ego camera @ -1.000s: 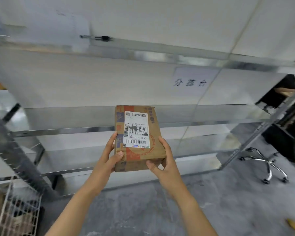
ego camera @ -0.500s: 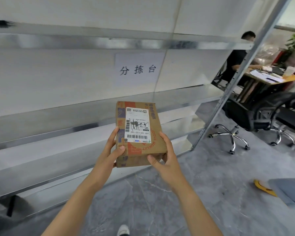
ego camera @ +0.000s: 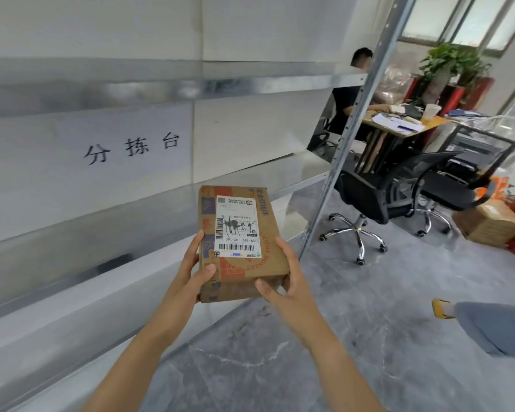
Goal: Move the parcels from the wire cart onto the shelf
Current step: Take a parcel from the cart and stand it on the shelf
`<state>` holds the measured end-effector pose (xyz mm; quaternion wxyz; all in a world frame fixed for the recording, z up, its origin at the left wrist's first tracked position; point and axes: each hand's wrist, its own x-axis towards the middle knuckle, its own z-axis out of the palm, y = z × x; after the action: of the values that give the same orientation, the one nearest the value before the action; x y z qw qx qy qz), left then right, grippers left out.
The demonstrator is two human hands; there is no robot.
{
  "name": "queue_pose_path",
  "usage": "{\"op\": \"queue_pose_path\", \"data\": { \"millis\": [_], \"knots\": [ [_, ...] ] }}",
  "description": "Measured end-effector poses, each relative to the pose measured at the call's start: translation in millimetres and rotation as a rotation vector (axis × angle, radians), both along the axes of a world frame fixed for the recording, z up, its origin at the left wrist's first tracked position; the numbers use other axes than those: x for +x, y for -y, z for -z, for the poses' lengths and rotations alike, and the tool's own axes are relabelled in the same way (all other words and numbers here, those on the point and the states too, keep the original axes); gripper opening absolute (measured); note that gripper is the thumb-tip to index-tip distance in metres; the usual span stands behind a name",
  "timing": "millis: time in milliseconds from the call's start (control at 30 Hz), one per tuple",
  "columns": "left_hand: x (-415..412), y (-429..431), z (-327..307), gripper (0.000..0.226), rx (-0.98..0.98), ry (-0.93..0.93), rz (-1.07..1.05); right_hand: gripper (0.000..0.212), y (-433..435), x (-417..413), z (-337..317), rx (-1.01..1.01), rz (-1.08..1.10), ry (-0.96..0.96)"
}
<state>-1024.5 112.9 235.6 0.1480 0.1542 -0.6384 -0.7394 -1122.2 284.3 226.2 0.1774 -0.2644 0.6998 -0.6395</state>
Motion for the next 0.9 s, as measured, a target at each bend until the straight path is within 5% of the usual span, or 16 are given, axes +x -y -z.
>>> {"op": "queue_pose_path", "data": {
  "millis": [200, 400, 900],
  "knots": [
    [-94, -30, -6, 0.096, -0.017, 0.004, 0.06, 0.073, -35, -85, -3, -0.016, 0.058, 0.009],
    [-184, -77, -1, 0.068, -0.014, -0.007, 0.012, 0.072, -78, -183, -3, -0.005, 0.019, -0.029],
    [-351, -172, 10, 0.08, 0.005, -0.018, -0.093, 0.07, -158, -381, 9, 0.0, -0.138, 0.017]
  ]
}}
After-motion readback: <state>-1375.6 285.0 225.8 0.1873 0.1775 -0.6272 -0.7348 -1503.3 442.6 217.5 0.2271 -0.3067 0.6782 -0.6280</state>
